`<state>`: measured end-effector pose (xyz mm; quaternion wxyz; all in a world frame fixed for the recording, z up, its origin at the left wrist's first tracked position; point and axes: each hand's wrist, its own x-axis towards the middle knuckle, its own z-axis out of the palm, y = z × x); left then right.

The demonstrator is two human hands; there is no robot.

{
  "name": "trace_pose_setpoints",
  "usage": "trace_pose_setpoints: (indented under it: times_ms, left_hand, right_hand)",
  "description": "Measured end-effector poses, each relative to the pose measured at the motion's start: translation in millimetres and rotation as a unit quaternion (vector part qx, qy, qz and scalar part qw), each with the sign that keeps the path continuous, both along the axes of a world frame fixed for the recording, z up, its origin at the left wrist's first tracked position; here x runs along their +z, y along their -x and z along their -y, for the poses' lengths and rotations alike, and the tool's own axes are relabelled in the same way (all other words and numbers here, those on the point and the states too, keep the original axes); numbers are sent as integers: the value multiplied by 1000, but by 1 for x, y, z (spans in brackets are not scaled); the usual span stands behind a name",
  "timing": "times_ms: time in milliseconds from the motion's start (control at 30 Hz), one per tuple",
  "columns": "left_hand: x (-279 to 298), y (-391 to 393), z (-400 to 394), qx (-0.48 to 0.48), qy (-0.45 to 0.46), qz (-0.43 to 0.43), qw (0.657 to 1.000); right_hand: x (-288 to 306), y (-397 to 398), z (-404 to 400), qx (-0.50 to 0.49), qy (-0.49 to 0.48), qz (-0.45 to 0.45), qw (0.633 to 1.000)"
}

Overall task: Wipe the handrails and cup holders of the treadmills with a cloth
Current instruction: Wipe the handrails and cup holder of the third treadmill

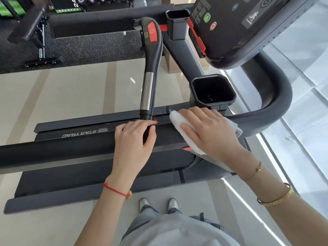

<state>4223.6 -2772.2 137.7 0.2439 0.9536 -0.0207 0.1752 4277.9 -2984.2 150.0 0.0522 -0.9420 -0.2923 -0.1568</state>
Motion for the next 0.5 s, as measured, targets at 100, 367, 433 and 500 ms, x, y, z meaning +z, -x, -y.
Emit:
trace_pose_setpoints:
  times_ms: [100, 367, 433, 500]
  left_hand:
    - [0, 0, 0, 1, -6, 2, 1000]
    - [0, 1, 1, -4, -3, 13, 1000]
    - [0, 1, -1, -5, 2, 12, 1000]
    - [0, 2, -2, -7, 4, 9, 1000]
  right_hand:
    - [1, -8, 25, -51, -37, -2, 998]
    - [-4, 5, -34, 19, 18, 9, 1000]
    - [-2, 4, -26, 26, 18, 12, 999]
    - [-1, -1, -10, 2, 11, 12, 1000]
